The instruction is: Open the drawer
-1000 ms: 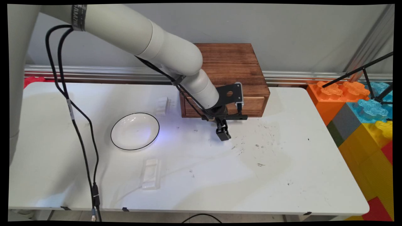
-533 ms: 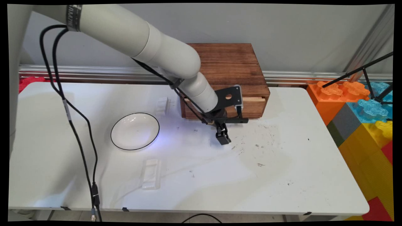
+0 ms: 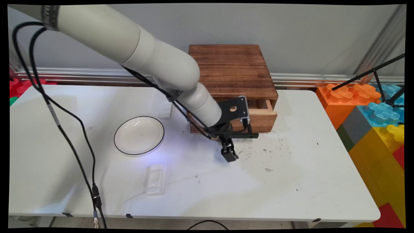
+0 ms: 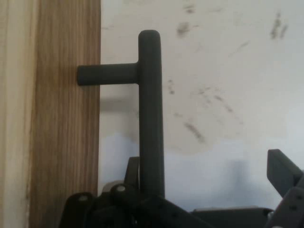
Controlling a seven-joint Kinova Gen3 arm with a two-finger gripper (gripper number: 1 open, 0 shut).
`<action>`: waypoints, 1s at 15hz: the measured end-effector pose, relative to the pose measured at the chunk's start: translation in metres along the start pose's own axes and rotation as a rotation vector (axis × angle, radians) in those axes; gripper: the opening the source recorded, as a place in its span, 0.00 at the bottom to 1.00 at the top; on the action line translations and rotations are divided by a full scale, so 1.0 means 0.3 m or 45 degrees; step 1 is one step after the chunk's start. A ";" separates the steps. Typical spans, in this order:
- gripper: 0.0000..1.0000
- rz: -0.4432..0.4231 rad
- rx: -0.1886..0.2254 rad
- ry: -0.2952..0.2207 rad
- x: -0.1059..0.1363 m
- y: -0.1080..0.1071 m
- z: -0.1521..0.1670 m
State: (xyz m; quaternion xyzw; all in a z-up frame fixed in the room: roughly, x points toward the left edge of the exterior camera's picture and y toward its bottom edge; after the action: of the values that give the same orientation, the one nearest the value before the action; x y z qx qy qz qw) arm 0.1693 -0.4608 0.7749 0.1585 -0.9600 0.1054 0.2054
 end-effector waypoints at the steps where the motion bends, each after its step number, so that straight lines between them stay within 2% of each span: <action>1: 1.00 -0.002 -0.006 0.009 0.000 0.021 -0.008; 10: 1.00 0.001 -0.053 0.047 -0.023 0.195 -0.037; 15: 1.00 0.002 -0.064 0.060 -0.033 0.254 -0.039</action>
State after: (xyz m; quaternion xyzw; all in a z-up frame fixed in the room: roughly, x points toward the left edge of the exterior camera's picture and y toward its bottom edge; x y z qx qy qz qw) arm 0.1554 -0.3844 0.7706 0.1500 -0.9573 0.0850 0.2318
